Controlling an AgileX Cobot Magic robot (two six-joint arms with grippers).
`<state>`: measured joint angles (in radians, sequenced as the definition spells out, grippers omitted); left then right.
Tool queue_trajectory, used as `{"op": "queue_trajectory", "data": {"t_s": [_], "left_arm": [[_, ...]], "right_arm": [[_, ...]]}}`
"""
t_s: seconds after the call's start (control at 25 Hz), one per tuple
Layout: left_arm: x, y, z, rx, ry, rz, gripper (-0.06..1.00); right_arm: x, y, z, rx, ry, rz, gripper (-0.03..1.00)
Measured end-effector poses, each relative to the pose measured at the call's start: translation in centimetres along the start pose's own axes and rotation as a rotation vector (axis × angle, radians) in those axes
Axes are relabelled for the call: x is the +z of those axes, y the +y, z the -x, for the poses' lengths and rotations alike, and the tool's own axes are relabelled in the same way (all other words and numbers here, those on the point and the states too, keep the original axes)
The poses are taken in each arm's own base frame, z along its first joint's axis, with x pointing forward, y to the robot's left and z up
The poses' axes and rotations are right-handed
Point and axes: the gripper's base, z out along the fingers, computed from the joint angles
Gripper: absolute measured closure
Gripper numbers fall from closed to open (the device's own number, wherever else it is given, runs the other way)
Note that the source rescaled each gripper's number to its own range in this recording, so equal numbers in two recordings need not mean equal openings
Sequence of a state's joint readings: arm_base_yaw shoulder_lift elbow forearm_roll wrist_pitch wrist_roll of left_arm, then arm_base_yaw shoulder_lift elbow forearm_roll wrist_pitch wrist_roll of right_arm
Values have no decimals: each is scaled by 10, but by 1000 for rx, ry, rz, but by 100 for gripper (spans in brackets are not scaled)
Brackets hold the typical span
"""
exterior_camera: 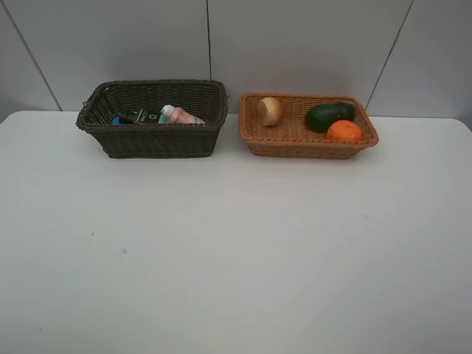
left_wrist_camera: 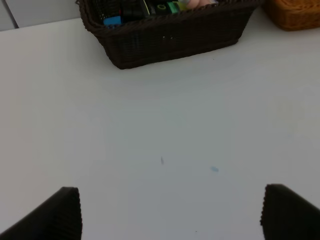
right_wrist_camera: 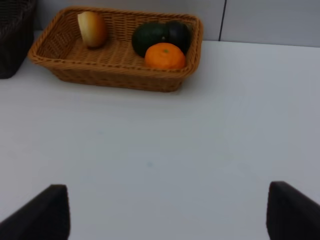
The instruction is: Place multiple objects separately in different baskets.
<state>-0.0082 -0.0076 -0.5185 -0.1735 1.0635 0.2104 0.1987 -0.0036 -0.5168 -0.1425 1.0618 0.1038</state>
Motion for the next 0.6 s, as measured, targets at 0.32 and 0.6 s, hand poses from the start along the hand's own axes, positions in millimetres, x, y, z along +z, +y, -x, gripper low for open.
{"op": "queue_trajectory", "data": {"t_s": [0.32,0.6], "left_arm": [[0,0,0,0,0,0,6],[0,0,0,0,0,0,6]], "right_arm": [[-1,1,-1,46,3,-91,-3],[-1,1,-1,47,3,-92,-3]]}}
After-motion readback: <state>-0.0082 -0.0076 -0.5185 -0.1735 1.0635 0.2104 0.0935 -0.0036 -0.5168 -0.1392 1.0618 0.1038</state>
